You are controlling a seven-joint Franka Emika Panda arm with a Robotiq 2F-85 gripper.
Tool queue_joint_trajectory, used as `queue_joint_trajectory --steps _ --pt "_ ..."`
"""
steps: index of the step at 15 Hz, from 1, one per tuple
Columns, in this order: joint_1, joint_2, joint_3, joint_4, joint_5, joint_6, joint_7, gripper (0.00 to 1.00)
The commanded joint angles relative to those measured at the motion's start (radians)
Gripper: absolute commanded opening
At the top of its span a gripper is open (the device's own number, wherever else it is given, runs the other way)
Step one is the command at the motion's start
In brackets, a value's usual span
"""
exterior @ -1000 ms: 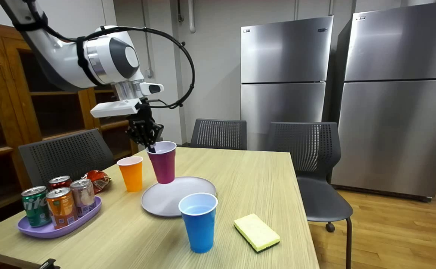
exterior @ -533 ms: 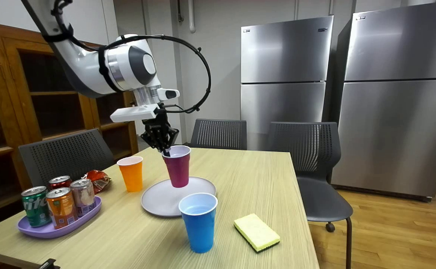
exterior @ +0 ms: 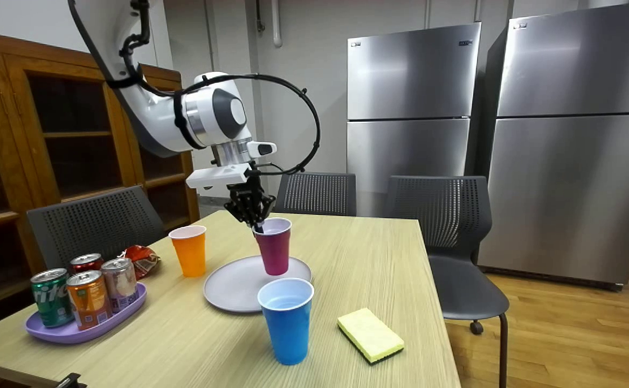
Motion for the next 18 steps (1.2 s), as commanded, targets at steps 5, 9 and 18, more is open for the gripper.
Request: queue_joint_trajectory --steps 5,9,18 --pt "0.000 0.121 -0.013 0.146 0.039 -0.028 -0.035 0.01" --pt "0.000 0.154 -0.015 0.183 0.050 -0.032 -0.037 0.01" --pt "0.000 0.178 -0.018 0.216 0.067 -0.036 -0.047 0.37"
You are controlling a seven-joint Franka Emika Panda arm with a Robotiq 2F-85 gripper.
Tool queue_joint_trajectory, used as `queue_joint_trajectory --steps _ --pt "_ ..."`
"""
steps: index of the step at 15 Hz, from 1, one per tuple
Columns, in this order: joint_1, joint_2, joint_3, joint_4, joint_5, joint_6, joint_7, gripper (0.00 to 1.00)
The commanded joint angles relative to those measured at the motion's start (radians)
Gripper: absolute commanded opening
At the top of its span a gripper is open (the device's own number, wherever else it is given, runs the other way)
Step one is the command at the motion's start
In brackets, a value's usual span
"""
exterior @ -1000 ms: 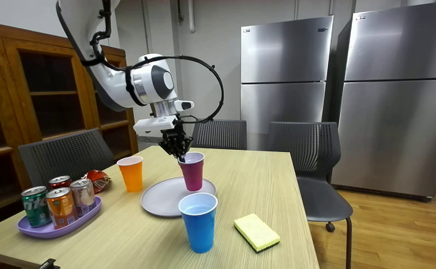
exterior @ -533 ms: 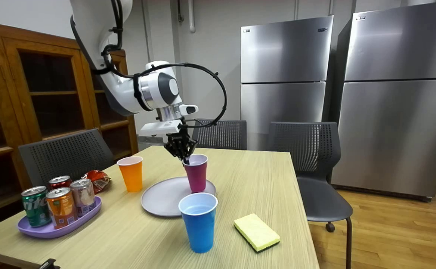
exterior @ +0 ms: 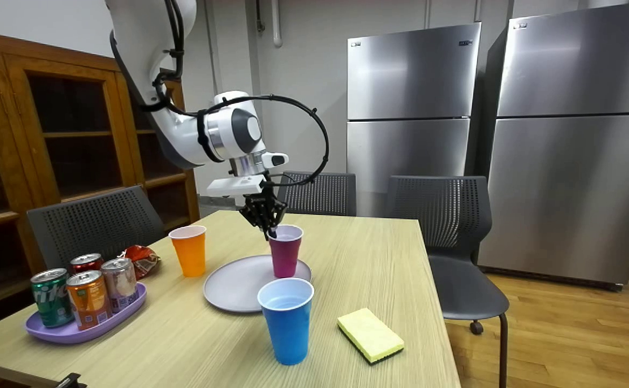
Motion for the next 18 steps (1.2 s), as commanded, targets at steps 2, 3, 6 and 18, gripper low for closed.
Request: queue_joint_trajectory --steps 2,3,6,18 --pt "0.000 0.001 -0.003 0.027 0.027 -0.030 -0.038 0.52" --pt "0.000 -0.008 -0.004 0.021 0.027 -0.026 -0.037 0.58" --pt "0.002 -0.032 -0.006 0.007 0.026 -0.018 -0.033 0.82" --pt "0.072 -0.179 -0.004 -0.073 -0.015 -0.008 0.019 1.00"
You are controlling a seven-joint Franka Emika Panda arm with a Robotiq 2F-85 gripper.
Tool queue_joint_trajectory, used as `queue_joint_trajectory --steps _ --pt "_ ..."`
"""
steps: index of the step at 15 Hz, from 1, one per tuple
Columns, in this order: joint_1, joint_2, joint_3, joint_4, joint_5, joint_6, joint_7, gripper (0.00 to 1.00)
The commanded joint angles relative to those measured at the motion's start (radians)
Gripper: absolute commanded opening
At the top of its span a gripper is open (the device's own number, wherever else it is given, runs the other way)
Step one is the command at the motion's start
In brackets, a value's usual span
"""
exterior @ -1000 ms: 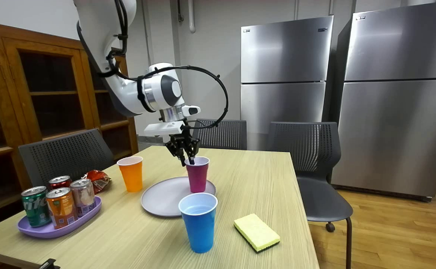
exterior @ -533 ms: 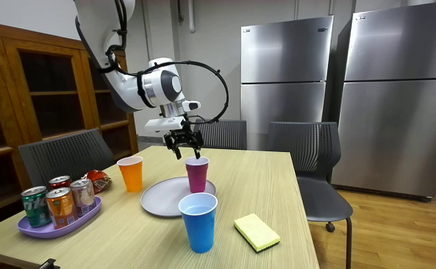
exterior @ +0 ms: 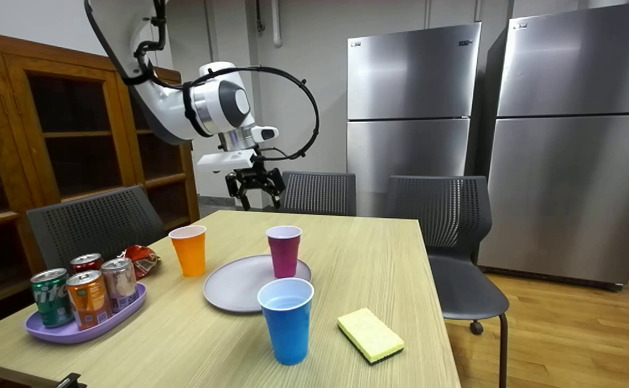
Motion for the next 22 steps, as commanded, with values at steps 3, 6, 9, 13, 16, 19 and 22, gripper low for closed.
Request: queue_joint_trajectory --steps 3,6,9,13,16,19,22 --pt "0.068 -0.110 0.003 -0.095 -0.039 -0.014 0.050 1.00" --pt "0.113 -0.155 0.009 -0.136 -0.070 -0.027 0.103 1.00" --pt "0.148 -0.197 0.025 -0.172 -0.093 -0.046 0.169 1.00" --pt "0.175 -0.235 0.056 -0.207 -0.119 -0.079 0.250 1.00" --pt "0.184 -0.250 0.081 -0.223 -0.137 -0.109 0.305 1.00" --pt "0.188 -0.246 0.103 -0.228 -0.153 -0.144 0.347 1.00" --pt "0.184 -0.226 0.120 -0.218 -0.158 -0.167 0.365 1.00"
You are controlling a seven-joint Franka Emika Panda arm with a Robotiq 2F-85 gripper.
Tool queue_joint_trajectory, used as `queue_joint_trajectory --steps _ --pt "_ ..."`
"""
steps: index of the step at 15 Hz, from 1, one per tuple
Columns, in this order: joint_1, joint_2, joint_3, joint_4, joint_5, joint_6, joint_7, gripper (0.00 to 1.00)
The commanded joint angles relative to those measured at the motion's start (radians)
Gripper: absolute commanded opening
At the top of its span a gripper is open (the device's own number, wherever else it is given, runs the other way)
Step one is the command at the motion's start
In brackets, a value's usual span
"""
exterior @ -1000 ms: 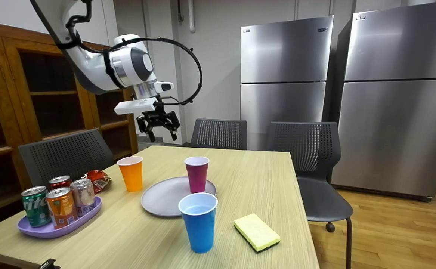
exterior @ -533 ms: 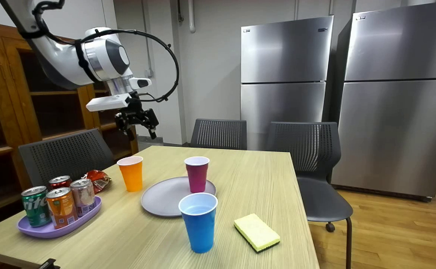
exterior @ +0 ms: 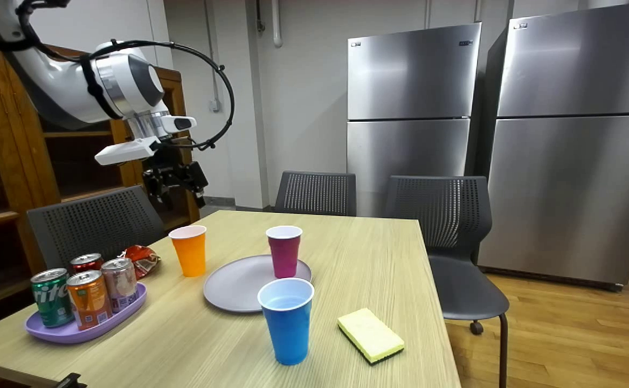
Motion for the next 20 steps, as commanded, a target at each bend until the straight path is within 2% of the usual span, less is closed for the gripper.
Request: queue_joint_trajectory --steps 1,20 --pt "-0.005 -0.004 0.023 0.000 -0.028 -0.049 0.052 1.00" --pt "0.018 0.212 0.001 0.191 -0.008 -0.084 0.029 1.00"
